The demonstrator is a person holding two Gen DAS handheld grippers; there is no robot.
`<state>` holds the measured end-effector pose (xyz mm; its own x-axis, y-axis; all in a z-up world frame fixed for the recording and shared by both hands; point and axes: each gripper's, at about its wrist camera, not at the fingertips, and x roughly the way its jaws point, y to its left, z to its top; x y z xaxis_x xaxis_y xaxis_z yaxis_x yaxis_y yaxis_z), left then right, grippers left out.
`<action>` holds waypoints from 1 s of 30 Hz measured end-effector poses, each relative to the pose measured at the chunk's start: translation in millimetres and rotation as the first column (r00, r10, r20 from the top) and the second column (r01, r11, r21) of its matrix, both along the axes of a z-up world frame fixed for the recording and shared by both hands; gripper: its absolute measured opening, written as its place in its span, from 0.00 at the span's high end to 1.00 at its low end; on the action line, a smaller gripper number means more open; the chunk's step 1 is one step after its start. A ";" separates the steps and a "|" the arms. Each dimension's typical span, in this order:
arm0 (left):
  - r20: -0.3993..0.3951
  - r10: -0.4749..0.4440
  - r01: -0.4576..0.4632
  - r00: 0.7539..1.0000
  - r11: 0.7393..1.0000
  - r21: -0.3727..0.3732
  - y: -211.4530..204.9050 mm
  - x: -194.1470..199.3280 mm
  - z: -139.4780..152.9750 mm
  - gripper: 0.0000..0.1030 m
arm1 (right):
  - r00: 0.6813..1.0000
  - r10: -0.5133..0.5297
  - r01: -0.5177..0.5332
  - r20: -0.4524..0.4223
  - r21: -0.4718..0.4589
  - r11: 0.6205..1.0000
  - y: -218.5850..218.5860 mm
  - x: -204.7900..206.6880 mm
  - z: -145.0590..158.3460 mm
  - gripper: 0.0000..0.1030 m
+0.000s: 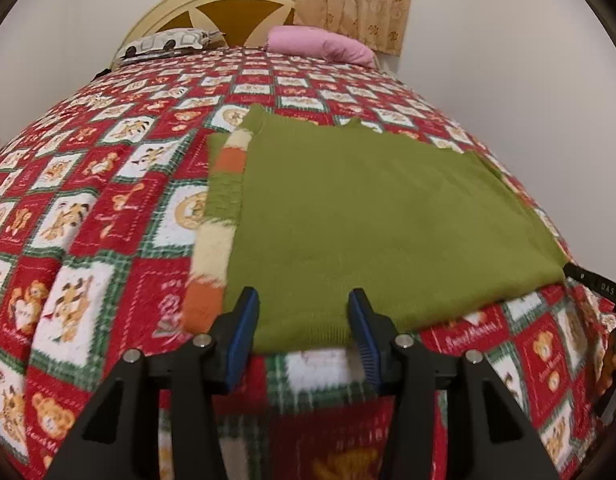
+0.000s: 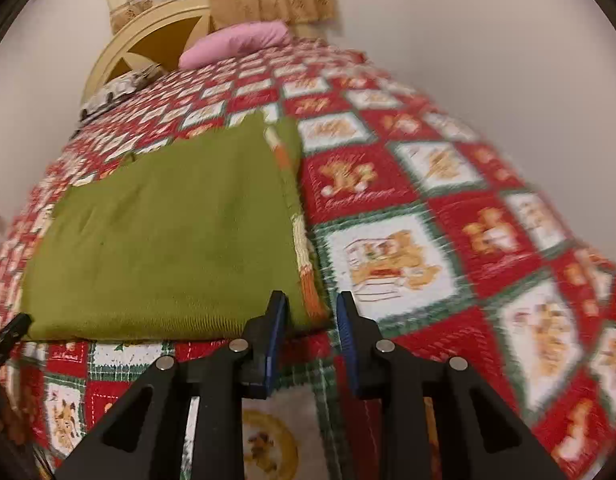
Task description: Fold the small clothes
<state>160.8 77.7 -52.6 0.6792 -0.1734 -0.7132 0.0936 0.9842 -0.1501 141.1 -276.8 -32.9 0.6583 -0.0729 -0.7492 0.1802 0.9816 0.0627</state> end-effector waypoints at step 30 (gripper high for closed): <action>-0.078 0.182 -0.198 0.980 0.869 -0.453 50.8 35.5 -25.1 0.47 | 0.914 0.400 -0.405 0.063 0.146 0.903 151.7 19.6 -26.9 0.75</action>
<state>196.3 128.5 -77.7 0.7104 -0.3550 -0.6077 -0.1005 0.8034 -0.5869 160.7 -125.1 -59.9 0.6301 0.3165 -0.7091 -0.2329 0.9481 0.2163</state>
